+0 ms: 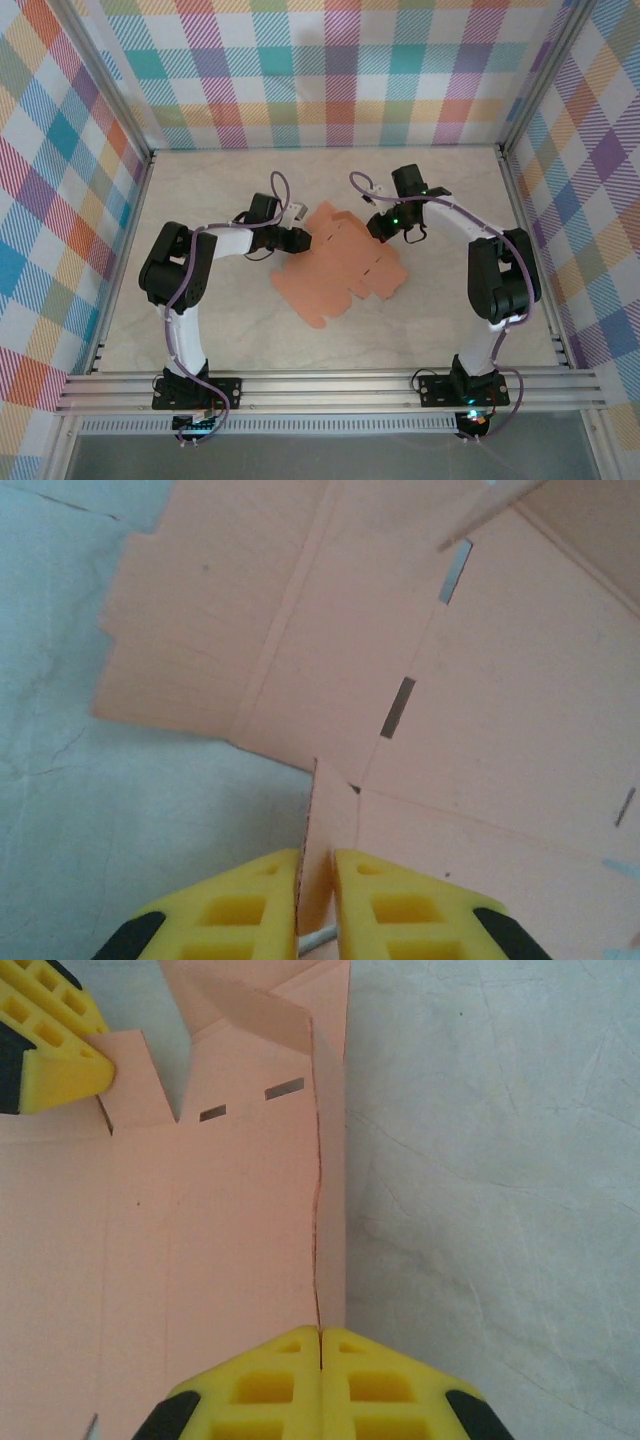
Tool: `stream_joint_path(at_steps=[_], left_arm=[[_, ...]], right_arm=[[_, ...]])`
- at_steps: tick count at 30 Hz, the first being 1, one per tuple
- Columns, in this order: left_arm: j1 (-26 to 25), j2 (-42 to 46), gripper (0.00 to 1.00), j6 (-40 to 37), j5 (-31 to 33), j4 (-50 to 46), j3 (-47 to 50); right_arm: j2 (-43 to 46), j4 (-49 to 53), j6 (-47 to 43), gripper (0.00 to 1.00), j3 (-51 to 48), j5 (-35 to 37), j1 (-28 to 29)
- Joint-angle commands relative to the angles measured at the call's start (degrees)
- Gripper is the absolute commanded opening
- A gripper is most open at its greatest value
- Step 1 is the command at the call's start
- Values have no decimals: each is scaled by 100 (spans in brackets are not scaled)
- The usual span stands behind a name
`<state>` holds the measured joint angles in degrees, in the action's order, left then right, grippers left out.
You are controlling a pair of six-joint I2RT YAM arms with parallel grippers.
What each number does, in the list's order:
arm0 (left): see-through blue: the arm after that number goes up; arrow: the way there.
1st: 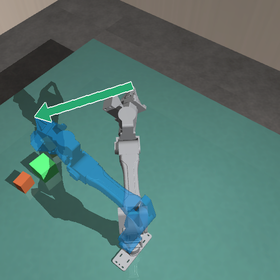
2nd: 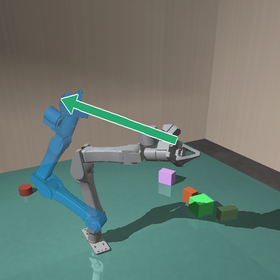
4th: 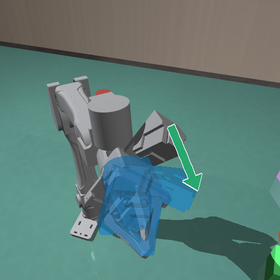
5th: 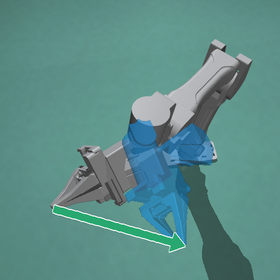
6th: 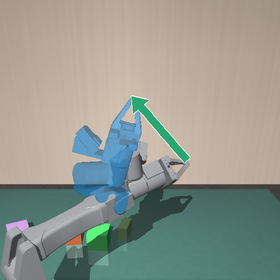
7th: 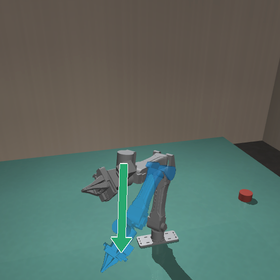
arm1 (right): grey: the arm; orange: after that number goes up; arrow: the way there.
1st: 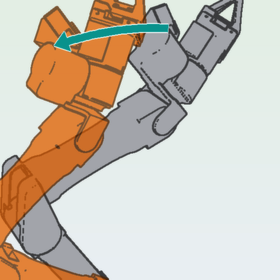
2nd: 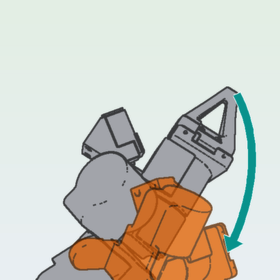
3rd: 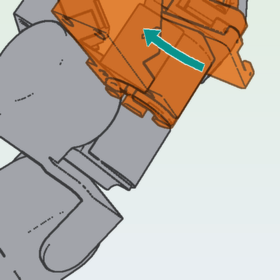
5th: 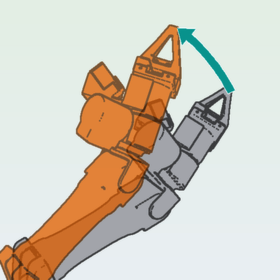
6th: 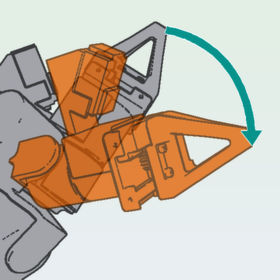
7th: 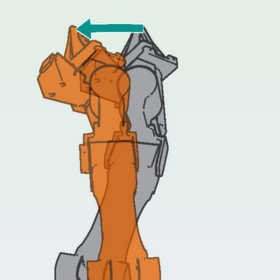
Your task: Fold the paper box
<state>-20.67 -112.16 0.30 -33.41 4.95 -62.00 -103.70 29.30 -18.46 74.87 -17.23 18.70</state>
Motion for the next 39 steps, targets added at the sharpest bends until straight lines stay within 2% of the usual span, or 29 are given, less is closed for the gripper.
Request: stream_joint_path(at_steps=[1,8,12,14,19,22,31,39], left_arm=[[-43,77,16,85,-32,254,51],[-51,10,0,201,-74,368,36],[-85,142,0,89,-10,445,170],[-195,308,0,-71,217,568,317],[-933,883,0,-923,1703,900,844],[-1397,1028,0,-1226,2585,1295,1117],[-2764,674,0,-2299,5085,2564,1520],[-3457,-34,0,-3356,6234,2891,1273]], right_arm=[[-54,145,57,0,108,-175,-8],[-80,176,62,0,98,-151,-7],[-54,117,183,0,99,-49,-7],[-15,25,304,0,82,76,-5],[112,-223,624,0,-81,509,7],[118,-241,740,0,-113,521,7],[125,-349,958,0,-189,343,4],[163,-395,958,0,-225,308,2]])
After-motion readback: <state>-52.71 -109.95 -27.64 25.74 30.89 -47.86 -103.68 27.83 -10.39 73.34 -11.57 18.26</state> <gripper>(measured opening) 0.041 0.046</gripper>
